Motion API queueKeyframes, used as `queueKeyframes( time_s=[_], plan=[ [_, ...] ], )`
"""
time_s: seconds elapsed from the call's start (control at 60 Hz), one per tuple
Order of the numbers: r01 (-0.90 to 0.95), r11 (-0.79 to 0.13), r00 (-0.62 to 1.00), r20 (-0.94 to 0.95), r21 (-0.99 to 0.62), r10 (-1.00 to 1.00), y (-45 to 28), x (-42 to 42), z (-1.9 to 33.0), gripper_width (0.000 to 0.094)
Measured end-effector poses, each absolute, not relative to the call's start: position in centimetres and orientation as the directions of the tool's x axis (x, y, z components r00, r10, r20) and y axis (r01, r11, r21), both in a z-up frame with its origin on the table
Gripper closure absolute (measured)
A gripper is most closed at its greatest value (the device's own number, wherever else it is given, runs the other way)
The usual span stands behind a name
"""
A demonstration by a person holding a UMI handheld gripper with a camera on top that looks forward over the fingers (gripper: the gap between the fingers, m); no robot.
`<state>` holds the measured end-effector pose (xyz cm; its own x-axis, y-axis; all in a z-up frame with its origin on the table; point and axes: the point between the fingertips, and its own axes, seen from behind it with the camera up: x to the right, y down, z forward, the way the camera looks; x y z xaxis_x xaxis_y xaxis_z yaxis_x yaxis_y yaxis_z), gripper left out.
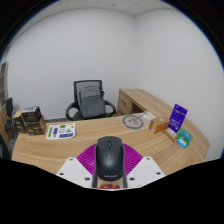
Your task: Arrange mouse
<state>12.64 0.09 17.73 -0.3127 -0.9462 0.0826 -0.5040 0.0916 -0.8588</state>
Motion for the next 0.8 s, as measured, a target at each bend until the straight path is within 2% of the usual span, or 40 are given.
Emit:
queueKeyframes(
  time_s=[0.133,0.267,0.383,0.65,0.783,0.8],
  plan=[
    [-0.547,0.129,-0.357,0.091,-0.827,-0.93,-4.2,11.7,12.0,0.0597],
    [-0.589,0.169,-0.361,0.07,-0.79,-0.93,-5.5,10.9,6.0,0.0598],
    [-0.615,0.205,-0.364,0.043,-0.761,-0.93,-5.7,10.2,2.4,0.0596],
    [-0.633,0.269,-0.379,-0.013,-0.726,-0.925,-6.1,8.8,-1.7,0.0582],
    [-0.625,0.247,-0.36,-0.008,-0.741,-0.933,-5.9,9.1,-1.6,0.0535],
    [-0.627,0.242,-0.355,-0.005,-0.74,-0.935,-5.8,9.1,-1.6,0.0457]
  ],
)
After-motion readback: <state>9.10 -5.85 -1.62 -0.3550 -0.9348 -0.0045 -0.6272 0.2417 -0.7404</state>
